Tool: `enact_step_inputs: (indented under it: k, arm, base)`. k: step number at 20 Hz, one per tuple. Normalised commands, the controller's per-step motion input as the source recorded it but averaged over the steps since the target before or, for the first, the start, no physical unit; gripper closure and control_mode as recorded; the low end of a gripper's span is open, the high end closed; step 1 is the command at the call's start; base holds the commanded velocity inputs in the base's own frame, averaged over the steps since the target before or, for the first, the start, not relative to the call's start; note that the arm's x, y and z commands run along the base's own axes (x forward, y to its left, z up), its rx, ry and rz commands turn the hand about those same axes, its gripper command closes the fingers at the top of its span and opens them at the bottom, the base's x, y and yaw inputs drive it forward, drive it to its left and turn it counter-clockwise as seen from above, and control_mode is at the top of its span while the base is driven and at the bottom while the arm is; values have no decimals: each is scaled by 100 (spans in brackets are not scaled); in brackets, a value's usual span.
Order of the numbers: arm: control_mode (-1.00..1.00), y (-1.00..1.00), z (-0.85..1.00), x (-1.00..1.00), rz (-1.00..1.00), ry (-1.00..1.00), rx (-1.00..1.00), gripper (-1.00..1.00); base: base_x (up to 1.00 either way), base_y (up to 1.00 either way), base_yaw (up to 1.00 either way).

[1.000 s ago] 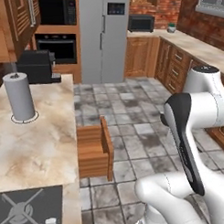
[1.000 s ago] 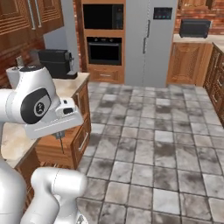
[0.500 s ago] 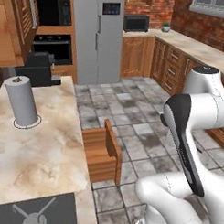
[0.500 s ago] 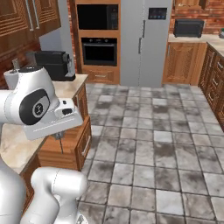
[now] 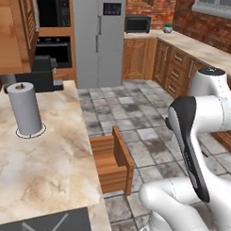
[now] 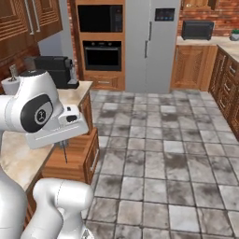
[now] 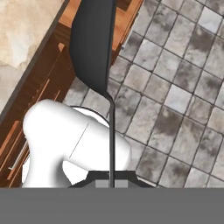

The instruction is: Organize the utensils by type. Pick up the wooden spoons from the counter and place them in the open cabinet. Then pick up the metallic utensils from the counter and place them in the open drawer.

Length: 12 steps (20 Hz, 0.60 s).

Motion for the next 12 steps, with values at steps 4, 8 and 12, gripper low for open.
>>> enact_step_inputs:
  k: [4,8,12]
  arm:
    - [100,0,0,0,0,0,0,100]
    - [100,0,0,0,0,0,0,100]
    - [100,0,0,0,0,0,0,100]
  base:
    - [12,31,-11]
    - [5,3,-7]
    - [-5,0,-1]
